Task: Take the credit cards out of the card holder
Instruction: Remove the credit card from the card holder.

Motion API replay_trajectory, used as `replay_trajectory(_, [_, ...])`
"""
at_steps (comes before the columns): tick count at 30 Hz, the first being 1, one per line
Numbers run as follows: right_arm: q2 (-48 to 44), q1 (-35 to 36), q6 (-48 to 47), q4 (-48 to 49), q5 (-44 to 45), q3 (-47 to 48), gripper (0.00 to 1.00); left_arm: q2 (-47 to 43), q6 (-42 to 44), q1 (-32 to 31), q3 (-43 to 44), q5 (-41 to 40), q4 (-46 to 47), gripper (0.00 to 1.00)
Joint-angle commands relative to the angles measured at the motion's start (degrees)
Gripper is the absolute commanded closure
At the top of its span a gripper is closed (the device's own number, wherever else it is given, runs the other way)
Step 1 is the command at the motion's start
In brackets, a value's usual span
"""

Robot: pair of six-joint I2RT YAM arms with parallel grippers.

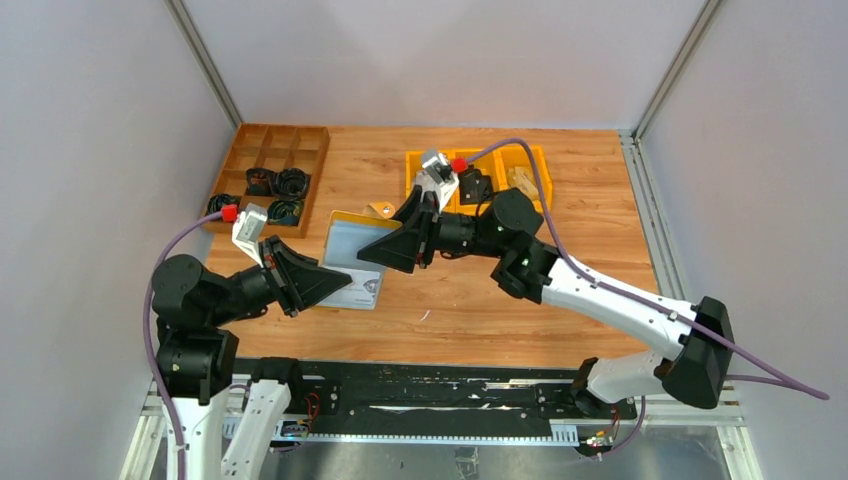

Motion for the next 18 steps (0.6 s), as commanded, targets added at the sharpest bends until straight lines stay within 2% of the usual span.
replay_trajectory(1, [1.8, -0.7, -17.6, -24.9, -7.4, 11.6, 0.56, 3.3, 15.5, 0.0, 6.6, -1.2, -16.2, 1.00])
replay_trajectory(4, [4.1, -0.7, -27.0, -38.3, -7.7, 17.7, 0.58, 6.8, 23.3, 0.0, 10.3, -0.5, -25.5, 1.00])
replay_trajectory(10, [6.8, -0.7, -34.4, -49.1, -11.8, 23.6, 0.65, 8.9, 26.9, 0.0, 13.1, 0.9, -28.4, 1.00])
replay_trajectory(12, [7.5, -0.6, -35.5, -51.1, -13.2, 25.0, 0.71, 9.2, 28.0, 0.0, 13.6, 1.0, -29.3, 1.00])
replay_trajectory(14, [7.9, -0.6, -36.0, -52.0, -13.5, 26.2, 0.85, 9.6, 28.9, 0.0, 13.9, 0.9, -29.8, 1.00])
replay_trajectory(15, [8.0, -0.6, -35.6, -51.7, -13.0, 26.6, 0.92, 9.6, 29.0, 0.0, 13.8, 0.6, -29.9, 0.97])
replay_trajectory(16, [8.0, -0.7, -34.8, -50.7, -12.4, 26.8, 0.99, 9.5, 29.2, 0.0, 13.9, 0.4, -29.9, 0.86])
replay_trajectory(18, [6.9, -0.8, -31.2, -45.7, -10.5, 25.8, 1.00, 9.5, 29.2, 0.0, 13.6, 1.0, -30.0, 0.62])
